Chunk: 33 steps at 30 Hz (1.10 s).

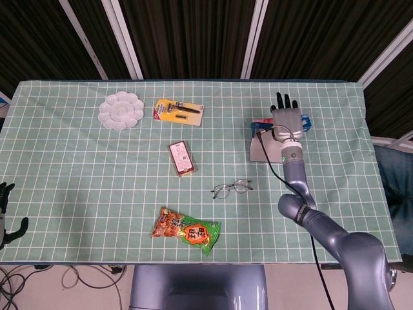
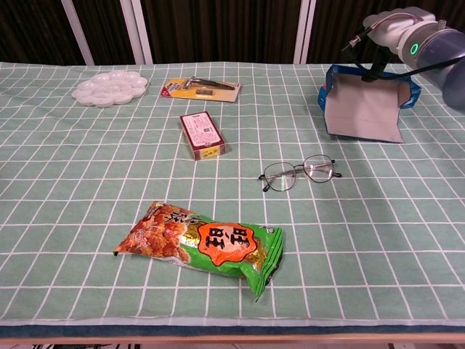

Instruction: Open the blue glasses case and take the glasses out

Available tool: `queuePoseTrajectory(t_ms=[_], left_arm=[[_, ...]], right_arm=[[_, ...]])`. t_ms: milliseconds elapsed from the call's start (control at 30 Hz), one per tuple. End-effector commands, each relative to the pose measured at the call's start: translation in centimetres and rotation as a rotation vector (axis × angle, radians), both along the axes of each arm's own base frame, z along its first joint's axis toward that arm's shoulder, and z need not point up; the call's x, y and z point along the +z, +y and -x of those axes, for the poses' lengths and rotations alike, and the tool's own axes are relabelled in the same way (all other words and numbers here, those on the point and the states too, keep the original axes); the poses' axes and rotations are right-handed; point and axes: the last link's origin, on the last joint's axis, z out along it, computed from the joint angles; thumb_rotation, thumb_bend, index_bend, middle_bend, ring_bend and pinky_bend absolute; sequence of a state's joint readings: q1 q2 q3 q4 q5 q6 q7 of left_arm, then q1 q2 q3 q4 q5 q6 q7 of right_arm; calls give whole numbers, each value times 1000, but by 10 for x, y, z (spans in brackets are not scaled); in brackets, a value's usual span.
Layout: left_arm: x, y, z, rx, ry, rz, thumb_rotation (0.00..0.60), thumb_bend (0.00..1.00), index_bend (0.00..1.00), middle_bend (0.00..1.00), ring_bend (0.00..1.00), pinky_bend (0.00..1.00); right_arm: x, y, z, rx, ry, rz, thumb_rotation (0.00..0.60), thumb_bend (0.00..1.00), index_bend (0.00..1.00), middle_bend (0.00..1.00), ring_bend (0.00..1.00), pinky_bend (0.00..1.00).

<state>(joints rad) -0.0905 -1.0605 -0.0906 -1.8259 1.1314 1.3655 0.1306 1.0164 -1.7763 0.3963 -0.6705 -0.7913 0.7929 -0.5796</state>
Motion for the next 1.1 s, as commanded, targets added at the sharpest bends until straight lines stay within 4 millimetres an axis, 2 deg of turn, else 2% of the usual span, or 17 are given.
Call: queuePoseTrajectory(t_ms=[33,233,400,533,667,900,1033,1067,1100], left_arm=[[0,0,0,-1,0,0,600,393,71,0,0,0],[0,-1,0,-2,2,2,600,393,74,0,0,0],[0,0,0,-6,3,-2,600,393,74,0,0,0],[0,0,-1,-10,5,-5,600,393,74,0,0,0],[0,0,-1,-15,8,-14,600,393,72,0,0,0],[1,1,-2,-27,16,-39,600,393,63,0,0,0],[1,2,-2,-36,21,-48,600,393,63,0,0,0],[2,3,-4,-48,21,-57,600,393,63,0,0,0],[2,3,-4,-56,20,-64,600,393,63,0,0,0]], right_arm=[[-4,2,0,-38,-29,-40,600,299,248,0,0,170],[-5,9,-4,-63,-5,-83,600,237,193,0,0,170],[6,16,-5,-98,-20,-91,600,209,187,0,0,170],[22,24,-4,-120,-59,-86,600,209,188,0,0,170],[48,34,-4,-129,-143,-59,600,207,187,0,0,170],[90,53,15,-127,-223,49,600,207,187,0,0,170],[111,77,29,-79,-251,106,600,207,187,0,0,170],[121,96,43,-74,-248,127,600,207,187,0,0,170],[126,112,49,-49,-262,118,600,207,187,0,0,170]])
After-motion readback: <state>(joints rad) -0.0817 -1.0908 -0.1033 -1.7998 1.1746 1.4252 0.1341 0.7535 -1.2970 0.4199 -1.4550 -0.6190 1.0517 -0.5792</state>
